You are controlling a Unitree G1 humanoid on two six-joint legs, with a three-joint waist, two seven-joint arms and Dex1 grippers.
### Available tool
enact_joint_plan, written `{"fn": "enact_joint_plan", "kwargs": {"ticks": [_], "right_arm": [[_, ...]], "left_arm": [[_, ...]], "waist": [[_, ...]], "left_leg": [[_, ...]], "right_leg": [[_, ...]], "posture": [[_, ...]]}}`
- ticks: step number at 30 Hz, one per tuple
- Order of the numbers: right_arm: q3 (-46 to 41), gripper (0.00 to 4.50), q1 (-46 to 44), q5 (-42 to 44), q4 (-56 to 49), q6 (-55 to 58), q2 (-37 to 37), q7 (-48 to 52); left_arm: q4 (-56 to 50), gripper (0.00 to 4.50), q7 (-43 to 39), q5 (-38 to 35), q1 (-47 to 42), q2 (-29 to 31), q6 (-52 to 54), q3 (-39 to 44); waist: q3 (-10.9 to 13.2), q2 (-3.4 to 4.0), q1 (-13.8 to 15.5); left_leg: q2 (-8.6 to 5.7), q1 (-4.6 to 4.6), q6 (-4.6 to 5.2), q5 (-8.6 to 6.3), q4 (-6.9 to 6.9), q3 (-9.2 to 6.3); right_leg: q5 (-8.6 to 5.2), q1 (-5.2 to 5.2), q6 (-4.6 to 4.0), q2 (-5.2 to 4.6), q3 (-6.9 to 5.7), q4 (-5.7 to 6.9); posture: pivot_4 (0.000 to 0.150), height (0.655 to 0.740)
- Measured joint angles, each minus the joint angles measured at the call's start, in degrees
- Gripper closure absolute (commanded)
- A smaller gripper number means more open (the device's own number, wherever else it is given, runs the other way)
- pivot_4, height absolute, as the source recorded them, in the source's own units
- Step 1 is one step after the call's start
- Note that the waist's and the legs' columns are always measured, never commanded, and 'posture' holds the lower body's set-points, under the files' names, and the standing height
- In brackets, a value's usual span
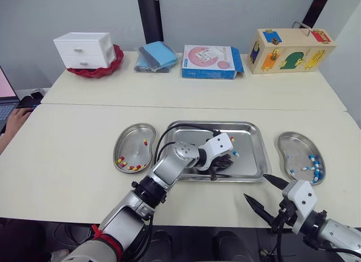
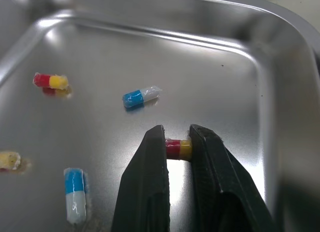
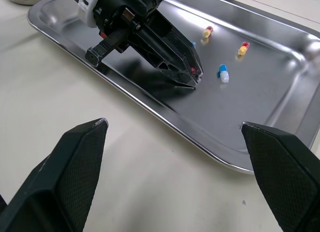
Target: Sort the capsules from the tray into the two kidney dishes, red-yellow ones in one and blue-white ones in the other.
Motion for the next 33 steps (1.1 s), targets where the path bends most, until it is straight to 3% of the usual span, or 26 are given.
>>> {"fn": "enact_joint_plan", "kwargs": {"ticks": [5,14,23,33], "right_arm": [[0.0,0.0,-0.2,0.0,0.0,0.0,0.0,0.1],[0.0,0.0,-2.3,-0.5,2.1,-3.0,-3.0,4.0],[7.9,0.0,-13.2,0.2,3.4,-5.3,-7.0,12.9],[17.1,0.0,-26.0,0.9,7.2,-6.2,-4.0,16.4]], "left_arm": [[-3.0,4.16,-1.6,-0.5,0.2,0.8,1.9,0.1],[-23.9,4.16,-6.7,-8.0,1.3,11.2,14.4,6.0],[-35.9,4.16,-5.3,-16.1,13.4,28.9,25.0,27.2],[-40.8,4.16,0.9,-18.0,28.3,33.1,25.5,42.9]], "waist": [[0.0,0.0,0.0],[0.0,0.02,-0.1],[0.1,-0.04,-0.2],[0.2,-0.14,0.2]], "left_leg": [[0.0,-0.02,0.0,0.0,0.0,0.0],[0.0,0.0,0.0,0.0,0.0,-0.01],[0.02,0.04,0.0,0.0,-0.02,-0.02],[0.03,0.02,0.0,0.0,-0.02,-0.07]], "right_leg": [[0.0,-0.02,0.0,0.0,0.0,0.0],[0.0,0.0,0.0,0.0,0.0,0.01],[0.0,-0.01,0.0,-0.01,0.0,-0.01],[0.0,-0.01,-0.01,-0.02,-0.06,0.0]], "posture": [[0.15,0.74],[0.15,0.74],[0.15,0.74],[0.15,0.74]]}}
